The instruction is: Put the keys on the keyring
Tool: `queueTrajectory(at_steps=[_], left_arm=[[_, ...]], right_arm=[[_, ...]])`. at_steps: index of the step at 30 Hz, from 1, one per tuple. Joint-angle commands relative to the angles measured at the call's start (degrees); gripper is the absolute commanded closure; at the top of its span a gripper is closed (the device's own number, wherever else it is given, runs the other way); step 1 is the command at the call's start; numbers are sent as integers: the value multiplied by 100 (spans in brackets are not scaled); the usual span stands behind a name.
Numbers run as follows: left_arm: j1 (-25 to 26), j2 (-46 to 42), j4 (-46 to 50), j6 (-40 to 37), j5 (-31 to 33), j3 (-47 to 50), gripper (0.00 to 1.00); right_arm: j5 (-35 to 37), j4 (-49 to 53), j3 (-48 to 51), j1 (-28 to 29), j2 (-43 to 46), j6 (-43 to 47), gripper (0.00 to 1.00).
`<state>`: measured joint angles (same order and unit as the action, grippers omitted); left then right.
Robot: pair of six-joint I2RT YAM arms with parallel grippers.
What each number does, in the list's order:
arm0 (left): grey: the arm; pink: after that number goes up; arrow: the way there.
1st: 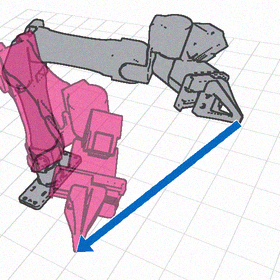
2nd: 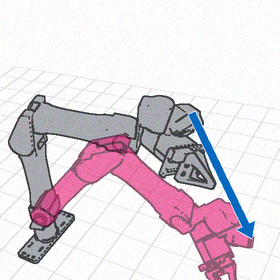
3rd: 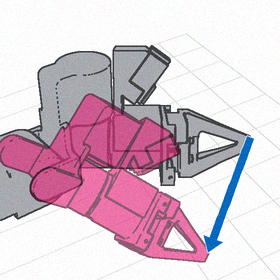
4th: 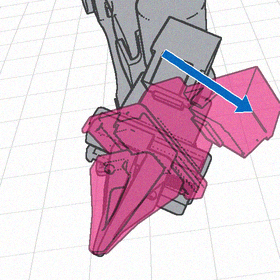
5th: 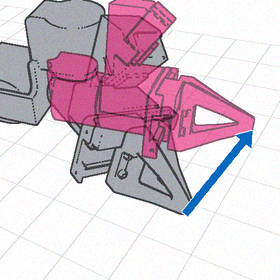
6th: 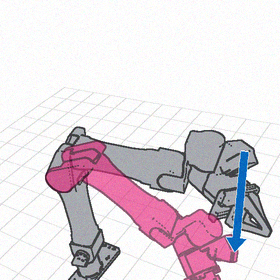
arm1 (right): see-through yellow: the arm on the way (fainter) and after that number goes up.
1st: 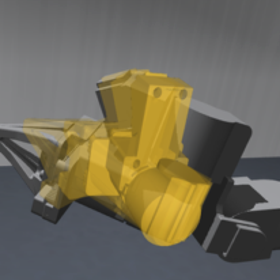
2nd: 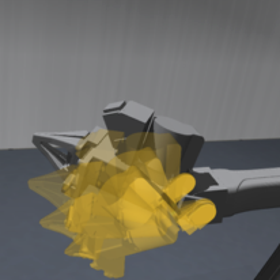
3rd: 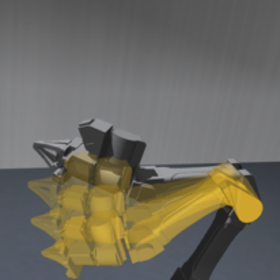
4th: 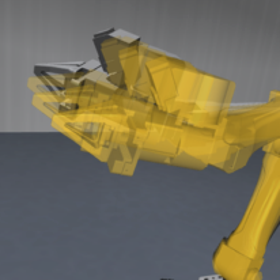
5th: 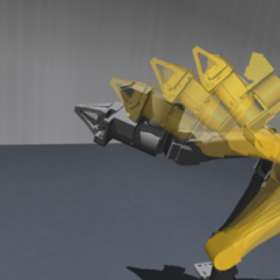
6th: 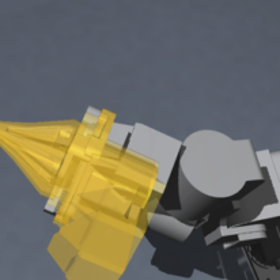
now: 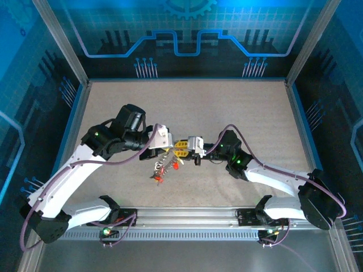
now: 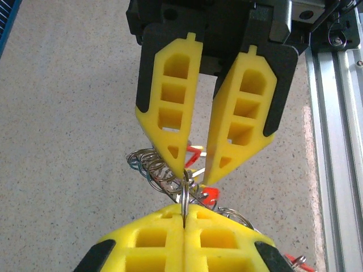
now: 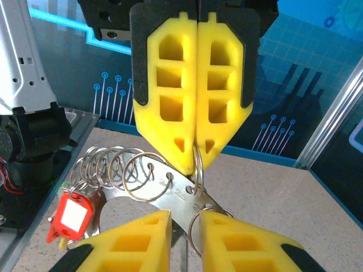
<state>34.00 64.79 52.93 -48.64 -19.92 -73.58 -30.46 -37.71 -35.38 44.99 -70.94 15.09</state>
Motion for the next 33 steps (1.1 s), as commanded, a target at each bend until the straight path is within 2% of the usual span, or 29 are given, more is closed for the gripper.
queueTrajectory(at_steps=[1, 17, 24, 27, 31, 32, 33], left_arm=[[67, 65, 93, -176, 32, -231, 100], [142, -59, -408, 15, -82, -52, 100], [134, -36, -540, 94, -144, 89, 100], [140, -16, -607, 98, -117, 181, 100], [135, -3, -698, 193, -183, 288, 100], [134, -11, -758, 202, -185, 321, 100], [133, -15, -802, 206, -174, 352, 100]], right_arm=[[-32, -6, -199, 33, 5, -12, 79], [35, -117, -345, 131, -285, -210, 80], [5, -281, -297, 136, -216, -201, 95], [70, -250, -280, 149, -132, -157, 95], [33, -158, -293, 149, -115, -86, 88], [40, -132, -296, 146, -108, -85, 90], [40, -123, -301, 148, -101, -90, 95]])
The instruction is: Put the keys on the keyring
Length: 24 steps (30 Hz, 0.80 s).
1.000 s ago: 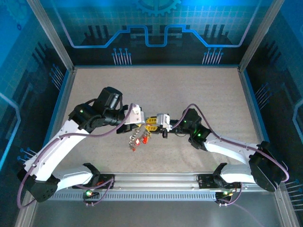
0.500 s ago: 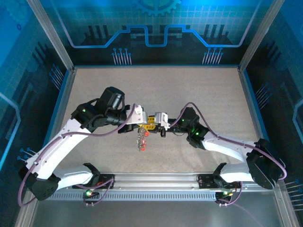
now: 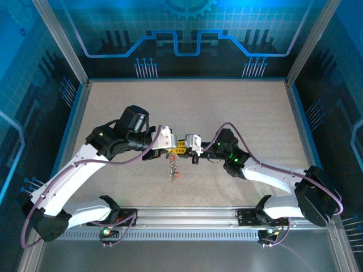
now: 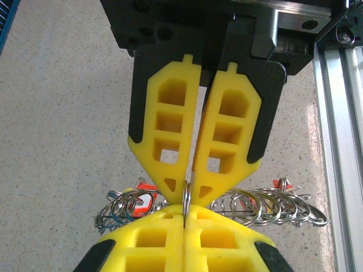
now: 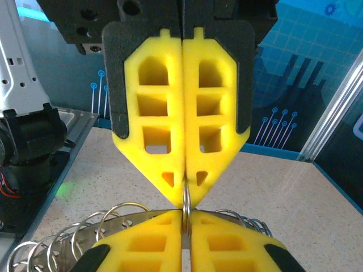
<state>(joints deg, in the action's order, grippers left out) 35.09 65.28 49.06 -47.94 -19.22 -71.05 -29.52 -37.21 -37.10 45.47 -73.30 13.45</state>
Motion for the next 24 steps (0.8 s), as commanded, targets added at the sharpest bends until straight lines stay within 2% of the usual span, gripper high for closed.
queueTrajectory(at_steps=[1, 4, 5, 6, 8, 14, 19, 21, 24], left_arm=[[29, -55, -431, 145, -248, 108, 100], [30, -54, -462, 219, -266, 121, 100], [21, -84, -515, 264, -255, 157, 95], [15, -134, -612, 313, -210, 237, 85], [-72, -284, -812, 363, -145, 447, 74], [-415, -793, -1076, 673, -496, 1094, 71], [-415, -980, -1413, 1028, -1010, 1627, 60], [-417, -1042, -1912, 1295, -1197, 1960, 53], [-416, -1027, -2558, 1585, -1351, 2242, 49]], right_arm=[[-54, -179, -122, 102, 140, 78, 100], [-71, -208, -105, 94, 136, 112, 100], [-59, -199, -100, 81, 153, 123, 100], [-33, -204, -88, 76, 182, 140, 100], [8, -237, -29, 24, 269, 157, 100], [-209, -449, 270, -222, 595, 210, 100], [-351, -542, 454, -346, 822, 266, 100], [-431, -533, 450, -381, 843, 269, 100], [-481, -545, 456, -382, 854, 270, 100]])
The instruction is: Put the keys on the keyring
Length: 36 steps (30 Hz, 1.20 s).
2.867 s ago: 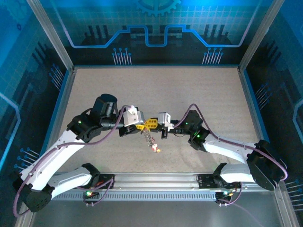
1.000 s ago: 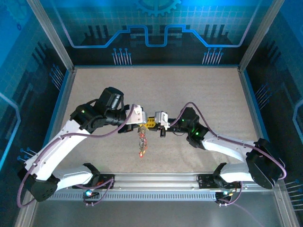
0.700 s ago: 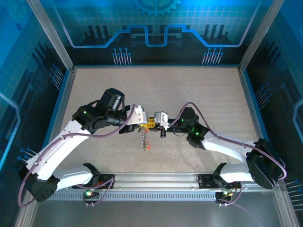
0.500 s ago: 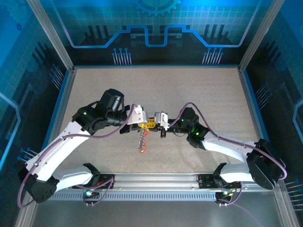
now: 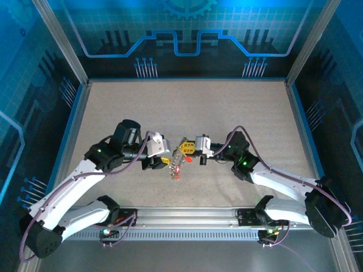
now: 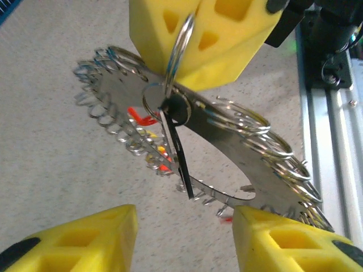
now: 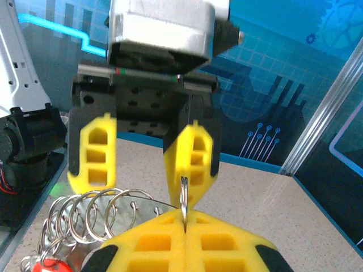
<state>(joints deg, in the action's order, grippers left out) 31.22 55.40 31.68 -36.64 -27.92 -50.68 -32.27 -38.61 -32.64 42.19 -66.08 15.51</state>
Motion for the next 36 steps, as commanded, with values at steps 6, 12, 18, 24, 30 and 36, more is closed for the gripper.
queueTrajectory(at_steps=[6, 12, 18, 24, 30, 36], left_arm=[[-30, 41, -1569, 729, -563, 512, 47], [-31, 16, -2223, 1032, -762, 848, 48], [-26, -112, -2656, 1153, -741, 1110, 62], [-28, -203, -2418, 871, -558, 1016, 80], [-26, -145, -2614, 808, -655, 992, 74], [-22, -68, -2447, 573, -765, 871, 96]], right_arm=[[-374, -510, 3, -54, 72, 14, 100], [-496, -560, -53, -49, -36, -46, 100], [-530, -578, -119, -31, -111, -57, 100], [-508, -491, -128, -22, -106, 21, 100], [-498, -549, -151, 17, -184, 5, 100], [-488, -462, -194, 50, -202, 58, 100]])
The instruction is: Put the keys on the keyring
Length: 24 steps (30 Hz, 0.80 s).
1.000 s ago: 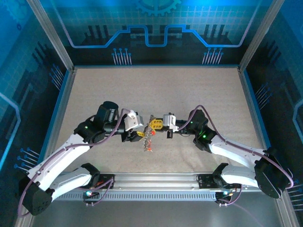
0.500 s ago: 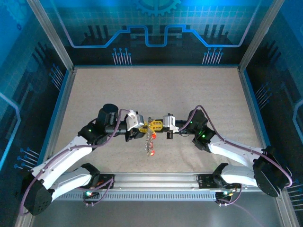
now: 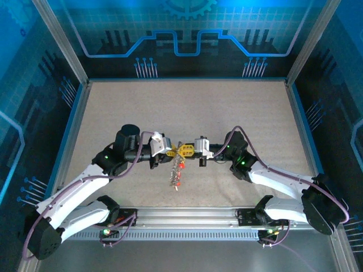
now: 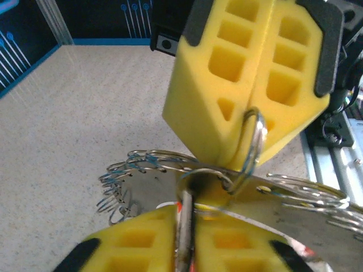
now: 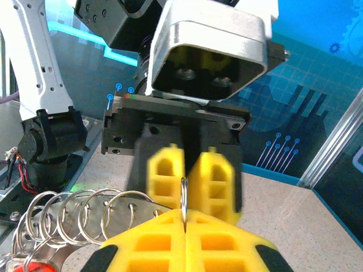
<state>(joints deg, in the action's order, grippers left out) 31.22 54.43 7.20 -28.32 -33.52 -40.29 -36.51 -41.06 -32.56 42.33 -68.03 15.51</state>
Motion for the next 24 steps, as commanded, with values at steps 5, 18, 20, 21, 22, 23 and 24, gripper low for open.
queueTrajectory(at_steps=[5, 18, 20, 21, 22, 23, 24], left_arm=[[-21, -119, 636, -746, -6, -408, 100], [18, 83, 2732, -2157, 567, -1623, 100], [34, 185, 3047, -2365, 751, -1832, 100], [43, 231, 3169, -2471, 886, -1920, 100], [56, 276, 3267, -2581, 1012, -1999, 100], [63, 320, 3320, -2686, 1108, -2059, 100], [82, 370, 3392, -2809, 1215, -2128, 100]], right_arm=[[116, 175, -300, 34, 64, 163, 100], [800, 1641, -736, 336, -34, 1152, 100], [987, 1922, -785, 442, -51, 1424, 100], [1066, 2021, -802, 474, -52, 1513, 100], [1172, 2108, -817, 502, -47, 1569, 100], [1302, 2189, -837, 535, -56, 1616, 100], [1418, 2266, -857, 558, -77, 1665, 100]])
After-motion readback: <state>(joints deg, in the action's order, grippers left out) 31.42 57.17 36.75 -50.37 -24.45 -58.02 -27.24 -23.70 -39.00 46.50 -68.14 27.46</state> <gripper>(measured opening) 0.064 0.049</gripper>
